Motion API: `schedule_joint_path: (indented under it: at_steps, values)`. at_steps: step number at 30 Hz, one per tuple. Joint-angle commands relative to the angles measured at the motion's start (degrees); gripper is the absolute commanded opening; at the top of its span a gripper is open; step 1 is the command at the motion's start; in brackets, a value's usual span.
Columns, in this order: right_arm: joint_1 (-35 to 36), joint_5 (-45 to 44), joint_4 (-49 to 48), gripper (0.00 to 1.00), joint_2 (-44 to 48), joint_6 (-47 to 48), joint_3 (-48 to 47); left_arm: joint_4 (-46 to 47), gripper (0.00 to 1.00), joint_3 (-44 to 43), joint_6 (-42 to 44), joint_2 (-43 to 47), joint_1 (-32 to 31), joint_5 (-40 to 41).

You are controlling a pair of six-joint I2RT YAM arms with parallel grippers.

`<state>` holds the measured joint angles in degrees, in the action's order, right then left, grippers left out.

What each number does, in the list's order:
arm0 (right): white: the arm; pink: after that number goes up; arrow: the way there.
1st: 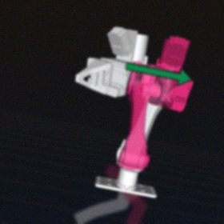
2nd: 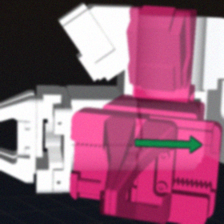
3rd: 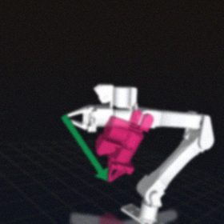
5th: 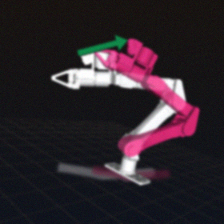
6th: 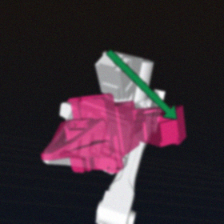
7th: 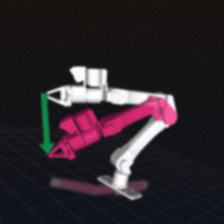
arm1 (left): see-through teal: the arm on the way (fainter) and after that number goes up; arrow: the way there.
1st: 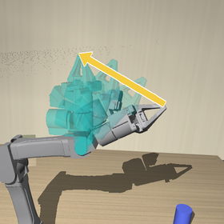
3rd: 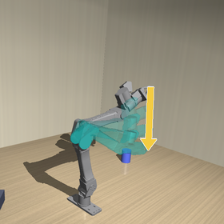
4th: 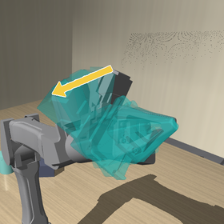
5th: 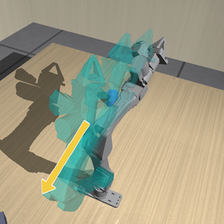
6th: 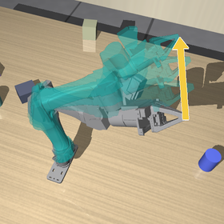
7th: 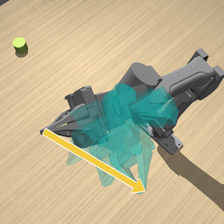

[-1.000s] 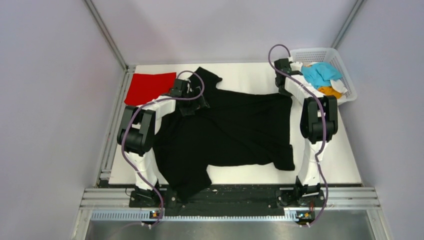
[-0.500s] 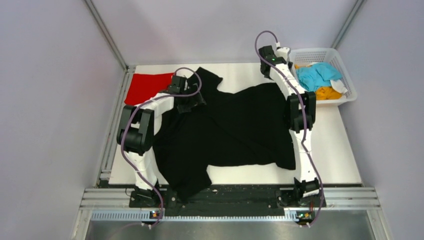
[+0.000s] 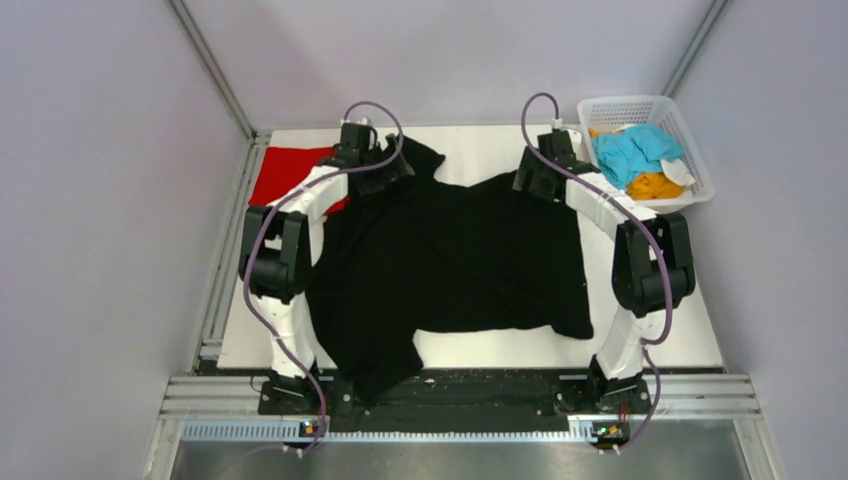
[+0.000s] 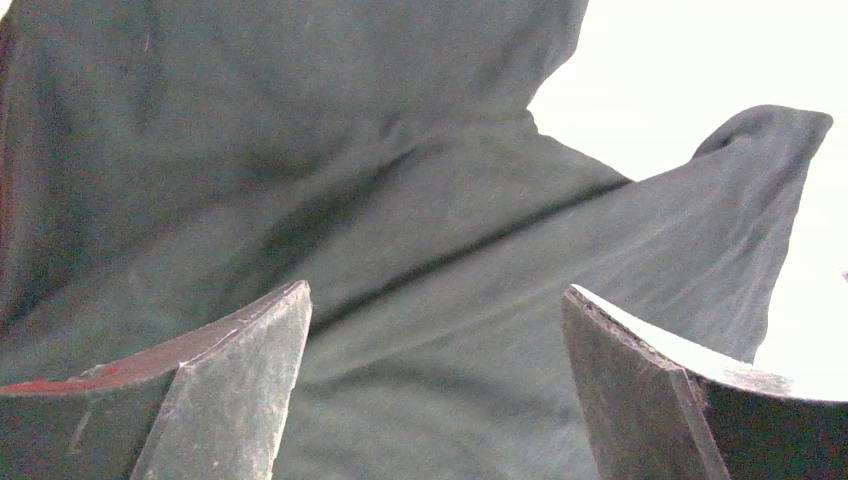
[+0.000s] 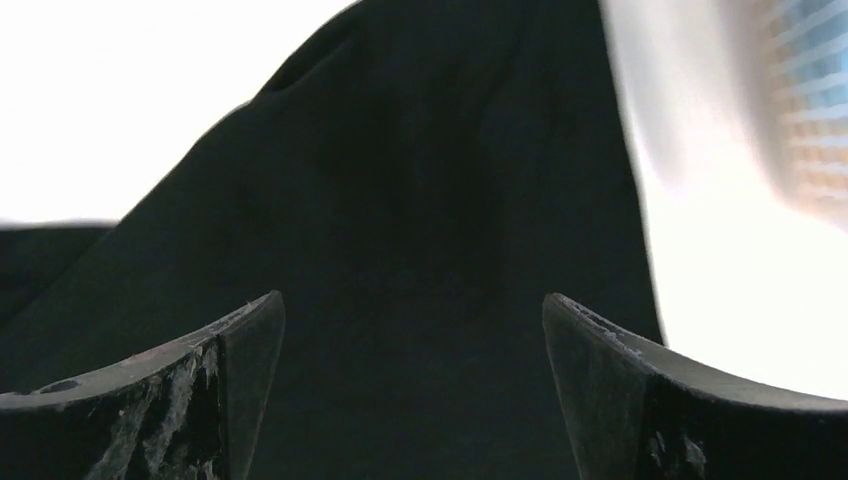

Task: Fold and stack the t-shirts
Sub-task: Flatten out the tshirt

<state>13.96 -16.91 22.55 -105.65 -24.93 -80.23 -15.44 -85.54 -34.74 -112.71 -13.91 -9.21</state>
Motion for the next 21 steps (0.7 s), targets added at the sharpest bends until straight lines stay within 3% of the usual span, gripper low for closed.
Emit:
schedule_joint_path:
  at_steps: [1, 7, 13, 21]
  values:
    - [1.0, 11.2, -13.6, 0.98, 0.1, -3.0, 8.1, 2.6, 0.99, -8.2, -0.3, -7.0, 0.0, -1.7]
    - [0.9, 5.4, -13.6, 0.98, -2.5, -2.5, 9.8, 5.4, 0.99, -17.4, -3.1, -17.2, 0.0, -7.0]
    - [-1.8, 5.5, -14.8, 0.98, -2.6, -4.6, 12.9, 3.9, 0.99, -29.4, -6.4, -27.5, 0.6, -4.0]
    - [-5.5, 3.8, -15.3, 0.98, -4.6, -3.9, 12.2, 5.9, 0.99, -44.6, -18.9, -42.5, 2.8, -6.3]
